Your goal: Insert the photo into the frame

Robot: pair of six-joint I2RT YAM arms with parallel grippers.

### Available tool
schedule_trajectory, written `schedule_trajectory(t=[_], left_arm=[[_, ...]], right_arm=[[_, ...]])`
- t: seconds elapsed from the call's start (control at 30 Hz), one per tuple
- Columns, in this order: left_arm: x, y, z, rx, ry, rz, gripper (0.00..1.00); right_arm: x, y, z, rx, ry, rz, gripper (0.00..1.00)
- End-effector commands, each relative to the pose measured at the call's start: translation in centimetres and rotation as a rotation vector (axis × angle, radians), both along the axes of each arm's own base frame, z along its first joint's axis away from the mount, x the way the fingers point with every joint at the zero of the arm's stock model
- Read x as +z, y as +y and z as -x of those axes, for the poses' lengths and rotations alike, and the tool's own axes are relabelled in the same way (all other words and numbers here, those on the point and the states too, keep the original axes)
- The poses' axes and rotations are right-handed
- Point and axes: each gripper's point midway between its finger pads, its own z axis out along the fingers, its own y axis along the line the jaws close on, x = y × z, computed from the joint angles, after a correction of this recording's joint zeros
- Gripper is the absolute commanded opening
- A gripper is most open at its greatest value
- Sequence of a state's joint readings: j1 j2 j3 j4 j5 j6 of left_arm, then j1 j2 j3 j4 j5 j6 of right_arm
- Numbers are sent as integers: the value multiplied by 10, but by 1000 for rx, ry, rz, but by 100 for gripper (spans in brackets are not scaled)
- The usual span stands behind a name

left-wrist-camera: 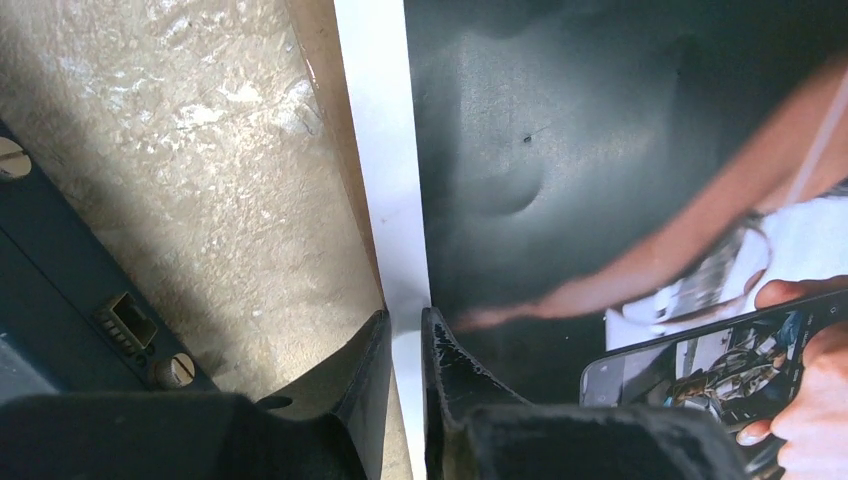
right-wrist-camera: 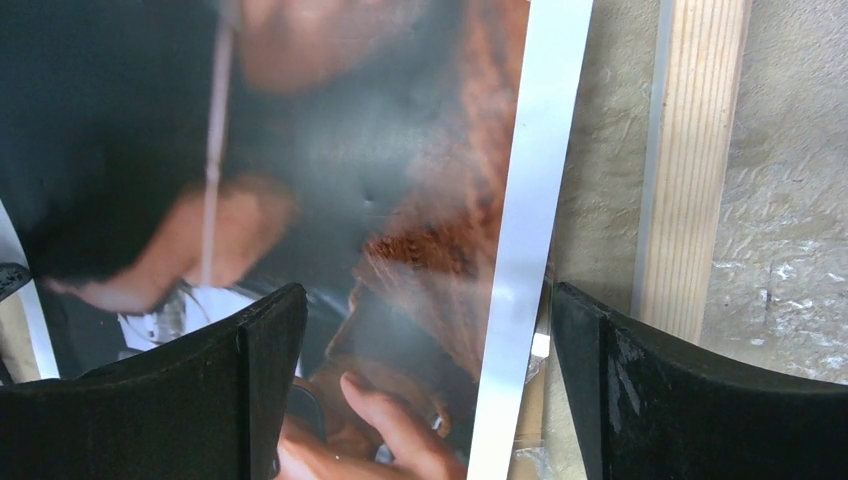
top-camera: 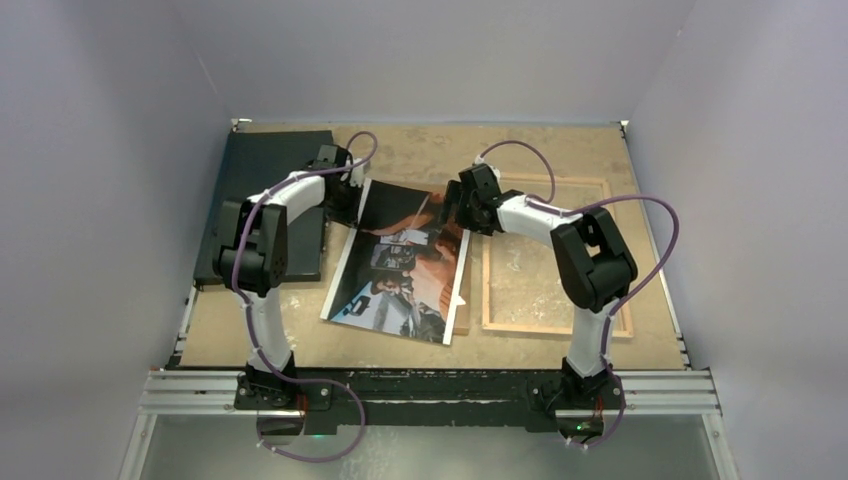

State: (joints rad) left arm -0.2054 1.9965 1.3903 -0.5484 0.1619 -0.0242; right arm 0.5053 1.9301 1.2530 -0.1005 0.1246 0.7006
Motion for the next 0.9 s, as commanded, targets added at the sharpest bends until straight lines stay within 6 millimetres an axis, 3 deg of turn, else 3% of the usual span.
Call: schedule_trajectory(t=[0.0,0.53,0.7,0.87], left_arm=[[-25,-17,10,-31,68,12,12],[-28,-17,14,-14,76,11,8],[-27,-16,12,-9,69,4,6],[-25,-13,10,-1,55,-9,4]], right_arm=[[28,9,-6,19,-41,-85,92],[91,26,-5,84,-129,-207,88],[82,24,0,92,-102,-189,89],[56,16,3,81,-46,-122,90]])
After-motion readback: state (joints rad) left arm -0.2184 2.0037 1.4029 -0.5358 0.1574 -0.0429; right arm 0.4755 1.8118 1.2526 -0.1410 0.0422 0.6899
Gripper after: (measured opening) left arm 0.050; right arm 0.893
